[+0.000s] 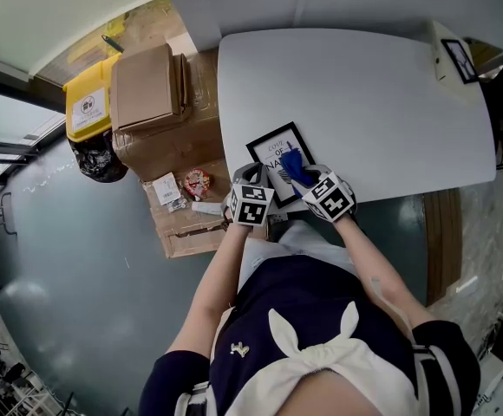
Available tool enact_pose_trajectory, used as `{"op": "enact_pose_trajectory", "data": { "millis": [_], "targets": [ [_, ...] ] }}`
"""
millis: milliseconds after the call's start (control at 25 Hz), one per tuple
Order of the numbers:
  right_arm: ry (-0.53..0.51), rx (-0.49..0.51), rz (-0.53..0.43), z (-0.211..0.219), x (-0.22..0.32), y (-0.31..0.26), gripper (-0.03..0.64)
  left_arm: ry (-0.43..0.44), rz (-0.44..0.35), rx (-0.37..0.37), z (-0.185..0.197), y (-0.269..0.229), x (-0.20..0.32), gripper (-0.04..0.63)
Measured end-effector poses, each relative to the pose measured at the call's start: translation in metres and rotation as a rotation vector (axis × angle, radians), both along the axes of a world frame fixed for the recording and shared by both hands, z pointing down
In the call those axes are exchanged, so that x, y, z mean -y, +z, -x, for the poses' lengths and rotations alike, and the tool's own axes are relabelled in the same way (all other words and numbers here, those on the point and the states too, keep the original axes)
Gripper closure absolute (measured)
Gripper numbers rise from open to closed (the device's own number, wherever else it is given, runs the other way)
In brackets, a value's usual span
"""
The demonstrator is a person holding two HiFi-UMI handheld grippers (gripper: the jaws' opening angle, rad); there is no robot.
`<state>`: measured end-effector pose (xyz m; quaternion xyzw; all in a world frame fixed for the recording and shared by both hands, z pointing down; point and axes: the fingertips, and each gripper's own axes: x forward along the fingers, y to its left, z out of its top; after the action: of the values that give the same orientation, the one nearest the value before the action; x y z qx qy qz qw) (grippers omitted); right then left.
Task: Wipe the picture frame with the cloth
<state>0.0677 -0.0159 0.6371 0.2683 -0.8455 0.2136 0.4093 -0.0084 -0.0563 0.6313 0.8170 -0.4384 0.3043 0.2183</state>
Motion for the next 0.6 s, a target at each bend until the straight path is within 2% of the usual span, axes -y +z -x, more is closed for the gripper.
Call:
{"op": "enact_pose_trajectory", "data": {
  "millis": [400, 600],
  "targets": [
    [-0.082, 0.0, 0.001, 0.037, -0.017, 0.003, 0.525, 0.005, 0.001, -0.001, 0.0, 0.0, 0.0, 0.595],
    [-0.089, -0.006, 0.022, 0.051, -0.024, 0.002, 0.525, 0.014, -0.003, 0.001, 0.001, 0.001, 0.0, 0.595]
  ]
}}
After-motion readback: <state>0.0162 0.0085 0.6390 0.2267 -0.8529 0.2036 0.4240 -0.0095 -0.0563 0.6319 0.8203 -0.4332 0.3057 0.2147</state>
